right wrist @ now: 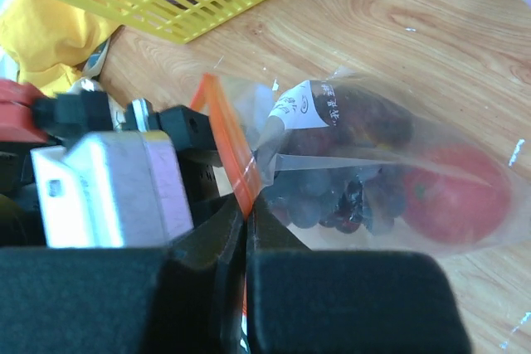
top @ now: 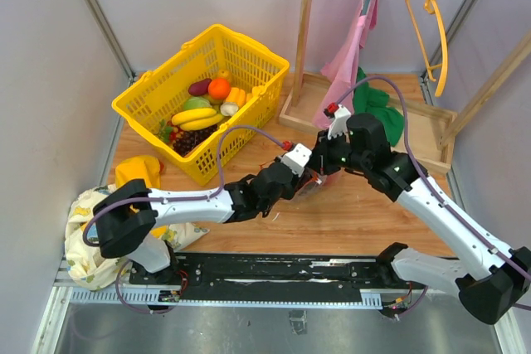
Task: Place the food in the zip-top bag and seal the zipper
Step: Place the fake fruit in the zipper food storage bag.
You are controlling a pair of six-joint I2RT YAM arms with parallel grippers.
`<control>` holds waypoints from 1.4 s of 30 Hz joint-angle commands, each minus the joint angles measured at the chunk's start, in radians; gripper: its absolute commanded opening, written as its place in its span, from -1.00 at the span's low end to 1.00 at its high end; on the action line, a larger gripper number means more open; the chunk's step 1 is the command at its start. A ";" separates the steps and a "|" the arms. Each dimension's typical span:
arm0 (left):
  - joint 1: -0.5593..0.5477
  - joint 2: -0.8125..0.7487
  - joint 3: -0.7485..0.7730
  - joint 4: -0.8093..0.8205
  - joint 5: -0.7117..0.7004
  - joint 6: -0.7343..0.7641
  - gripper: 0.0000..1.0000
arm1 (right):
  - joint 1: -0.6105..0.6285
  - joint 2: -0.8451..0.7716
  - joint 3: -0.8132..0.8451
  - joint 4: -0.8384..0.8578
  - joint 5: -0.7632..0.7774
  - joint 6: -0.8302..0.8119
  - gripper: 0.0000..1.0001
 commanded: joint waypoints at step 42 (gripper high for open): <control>0.160 -0.191 0.187 -0.583 0.345 -0.196 0.05 | -0.124 -0.038 -0.038 -0.031 0.145 -0.018 -0.96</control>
